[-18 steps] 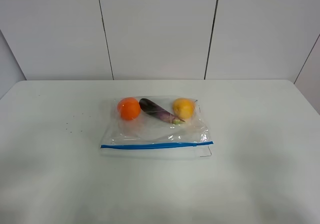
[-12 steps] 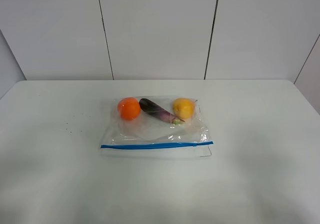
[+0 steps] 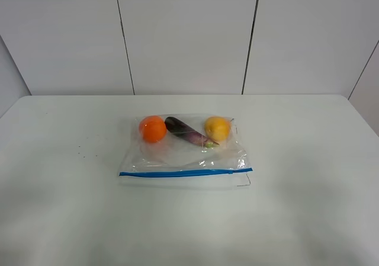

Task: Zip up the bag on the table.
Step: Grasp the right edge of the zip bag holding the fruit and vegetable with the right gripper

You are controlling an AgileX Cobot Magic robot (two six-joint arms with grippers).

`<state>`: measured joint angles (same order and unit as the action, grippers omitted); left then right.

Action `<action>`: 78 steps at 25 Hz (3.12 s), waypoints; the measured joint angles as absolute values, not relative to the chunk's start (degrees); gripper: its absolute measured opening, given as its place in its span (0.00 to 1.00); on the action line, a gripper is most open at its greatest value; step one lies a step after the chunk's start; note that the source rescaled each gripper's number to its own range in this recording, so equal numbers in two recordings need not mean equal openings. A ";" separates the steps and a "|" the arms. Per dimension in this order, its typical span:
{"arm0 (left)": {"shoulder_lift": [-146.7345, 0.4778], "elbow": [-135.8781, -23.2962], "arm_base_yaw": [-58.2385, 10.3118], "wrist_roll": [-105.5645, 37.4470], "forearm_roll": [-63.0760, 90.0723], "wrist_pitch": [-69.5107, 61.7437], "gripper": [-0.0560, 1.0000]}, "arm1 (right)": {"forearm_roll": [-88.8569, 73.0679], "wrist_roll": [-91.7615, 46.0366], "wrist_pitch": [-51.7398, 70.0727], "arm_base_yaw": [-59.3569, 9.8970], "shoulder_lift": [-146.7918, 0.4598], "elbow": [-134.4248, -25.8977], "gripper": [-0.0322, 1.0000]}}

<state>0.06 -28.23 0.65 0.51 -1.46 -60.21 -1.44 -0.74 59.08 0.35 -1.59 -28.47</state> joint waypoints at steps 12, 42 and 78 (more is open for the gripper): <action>0.06 -28.23 0.65 0.51 -1.46 -60.21 0.90 | -4.18 -0.74 59.03 0.35 -36.78 -40.83 1.00; 0.06 -28.23 0.65 0.51 -1.46 -60.21 0.90 | -48.39 -36.94 50.11 0.35 -110.67 -62.50 1.00; 0.06 -28.23 0.65 0.51 -1.46 -60.21 0.90 | -67.09 -54.51 62.31 0.35 -128.56 -70.43 0.57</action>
<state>0.06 -28.23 0.65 0.51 -1.46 -60.21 -67.09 -54.51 62.31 0.35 -128.56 -70.43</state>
